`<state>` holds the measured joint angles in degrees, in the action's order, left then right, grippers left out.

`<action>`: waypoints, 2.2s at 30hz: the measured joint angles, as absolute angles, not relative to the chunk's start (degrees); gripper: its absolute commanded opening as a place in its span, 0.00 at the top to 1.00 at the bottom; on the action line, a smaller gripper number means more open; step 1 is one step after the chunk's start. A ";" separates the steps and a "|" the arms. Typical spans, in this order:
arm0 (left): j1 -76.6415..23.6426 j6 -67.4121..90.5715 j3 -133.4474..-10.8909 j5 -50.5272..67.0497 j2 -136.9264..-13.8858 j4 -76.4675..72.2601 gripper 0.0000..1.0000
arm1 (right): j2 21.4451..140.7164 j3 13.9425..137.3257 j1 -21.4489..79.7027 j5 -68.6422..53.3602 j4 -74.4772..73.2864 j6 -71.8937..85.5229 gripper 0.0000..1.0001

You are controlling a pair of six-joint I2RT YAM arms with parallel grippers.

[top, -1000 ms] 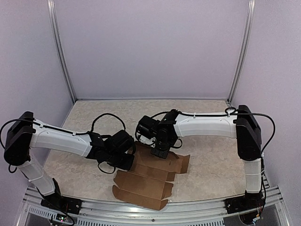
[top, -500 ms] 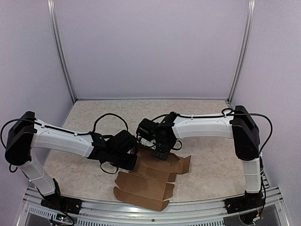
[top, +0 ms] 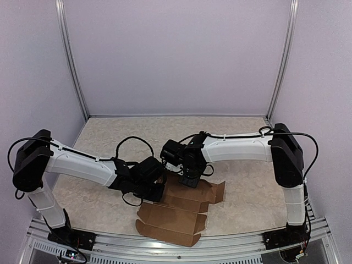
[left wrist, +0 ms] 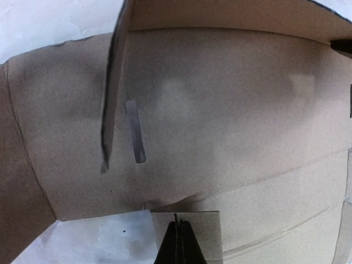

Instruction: Fold the paper box

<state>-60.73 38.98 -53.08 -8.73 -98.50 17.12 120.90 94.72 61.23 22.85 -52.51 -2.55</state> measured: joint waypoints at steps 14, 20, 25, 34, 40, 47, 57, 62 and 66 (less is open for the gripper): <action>-60.84 38.19 -53.10 -9.80 -96.55 19.09 1.00 | 120.75 94.72 61.21 23.86 -51.86 -2.48 1.00; -60.38 36.47 -54.00 -11.05 -89.08 21.61 1.00 | 119.90 94.28 61.21 26.59 -49.54 -3.22 1.00; -57.56 35.40 -53.56 -11.14 -81.69 22.41 1.00 | 118.13 91.68 61.47 30.33 -46.70 -5.13 1.00; -50.02 33.71 -49.19 -12.58 -67.35 23.68 1.00 | 113.58 85.19 64.66 40.58 -37.52 -11.92 1.00; -44.71 33.93 -43.27 -13.89 -58.19 22.59 1.00 | 109.43 76.84 67.77 50.98 -22.81 -20.91 1.00; -39.55 34.65 -36.40 -11.79 -54.89 17.89 1.00 | 107.66 67.64 70.02 59.16 -1.32 -34.79 1.00; -37.58 33.89 -33.47 -5.37 -62.26 4.78 1.00 | 109.23 61.45 72.93 63.70 21.80 -51.77 1.00; -37.56 32.95 -33.47 -2.55 -66.94 -0.95 1.00 | 111.50 61.39 73.03 64.12 24.80 -54.17 1.00; -37.54 32.71 -33.47 -0.36 -70.06 -3.60 1.00 | 112.62 61.41 73.03 64.12 24.64 -53.93 1.00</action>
